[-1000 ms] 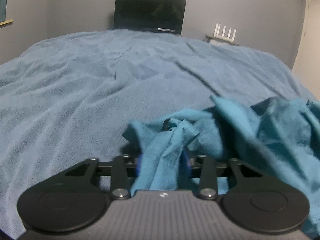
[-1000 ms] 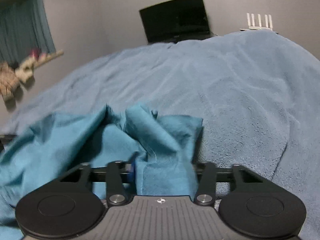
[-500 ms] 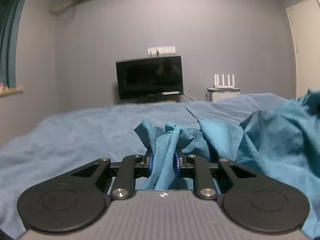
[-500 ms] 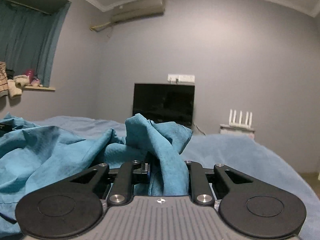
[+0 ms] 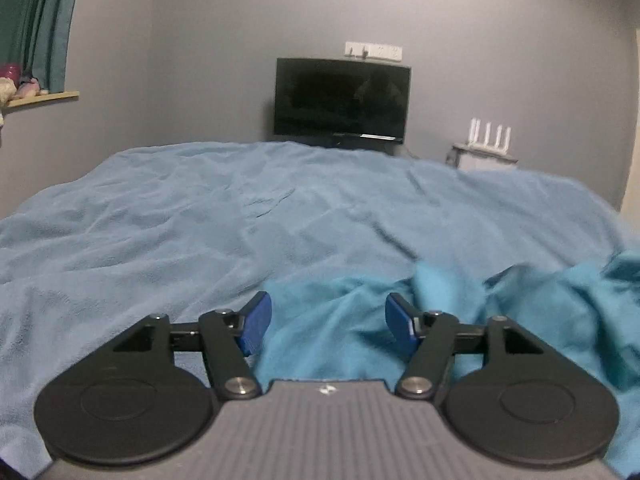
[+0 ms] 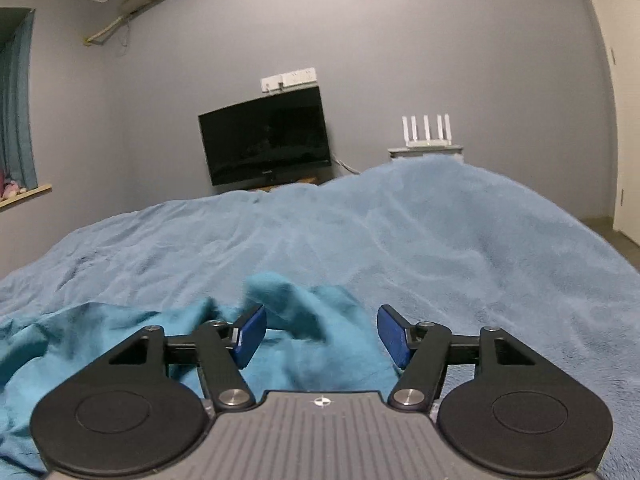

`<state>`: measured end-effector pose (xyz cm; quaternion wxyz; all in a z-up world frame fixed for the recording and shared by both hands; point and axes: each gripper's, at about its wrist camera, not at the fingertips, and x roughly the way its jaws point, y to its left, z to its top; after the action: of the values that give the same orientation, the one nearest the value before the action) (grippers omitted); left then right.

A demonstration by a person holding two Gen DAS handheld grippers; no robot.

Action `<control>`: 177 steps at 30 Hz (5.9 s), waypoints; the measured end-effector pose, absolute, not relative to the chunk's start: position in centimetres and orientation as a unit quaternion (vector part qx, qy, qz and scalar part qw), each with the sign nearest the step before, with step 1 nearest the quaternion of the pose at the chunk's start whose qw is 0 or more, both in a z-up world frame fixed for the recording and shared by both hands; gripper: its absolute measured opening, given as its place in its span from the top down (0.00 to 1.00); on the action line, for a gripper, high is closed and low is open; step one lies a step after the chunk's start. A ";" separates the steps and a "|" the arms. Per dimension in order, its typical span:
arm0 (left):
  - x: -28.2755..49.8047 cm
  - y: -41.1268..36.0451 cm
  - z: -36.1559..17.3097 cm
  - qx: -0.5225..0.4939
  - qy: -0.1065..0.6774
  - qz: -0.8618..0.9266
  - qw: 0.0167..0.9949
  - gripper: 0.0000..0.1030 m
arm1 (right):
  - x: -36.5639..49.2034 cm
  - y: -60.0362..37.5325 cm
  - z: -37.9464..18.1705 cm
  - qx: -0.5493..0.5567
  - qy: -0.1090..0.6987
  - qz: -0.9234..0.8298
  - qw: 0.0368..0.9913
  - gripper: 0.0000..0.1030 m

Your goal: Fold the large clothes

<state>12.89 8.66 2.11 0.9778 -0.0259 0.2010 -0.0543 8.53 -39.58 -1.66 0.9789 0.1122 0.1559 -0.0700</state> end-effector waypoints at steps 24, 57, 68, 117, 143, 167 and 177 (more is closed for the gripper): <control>2.2 -5.5 -3.1 0.015 0.346 -0.216 0.913 0.39 | 4.4 -25.0 -4.5 0.060 0.324 0.054 0.943 0.34; 0.7 -5.7 -3.2 0.020 0.335 -0.185 0.924 0.35 | -4.5 -39.4 -9.3 0.494 0.241 -0.093 0.830 0.28; 0.8 -5.9 -3.3 0.028 0.337 -0.184 0.923 0.35 | -4.1 -42.5 -10.0 0.551 0.150 -0.100 0.815 0.57; 4.4 18.0 4.6 -0.206 0.311 -0.143 0.917 0.38 | 0.9 2.6 0.8 -0.115 0.236 0.297 0.918 0.74; 5.2 14.1 1.7 -0.143 0.403 -0.230 0.874 0.37 | -0.4 -20.2 5.0 0.141 0.302 0.103 0.937 0.61; 3.8 17.6 0.7 -0.184 0.467 -0.251 0.828 0.96 | 6.6 -15.5 4.2 0.090 0.283 0.128 0.946 0.54; 3.4 18.1 0.8 -0.173 0.463 -0.268 0.827 0.96 | 17.2 -9.5 5.7 0.006 0.272 0.141 0.952 0.59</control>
<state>3.42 18.14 0.85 0.8270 -0.1729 0.4632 -0.2678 17.23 -9.53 5.67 0.9518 0.0064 0.2724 0.1409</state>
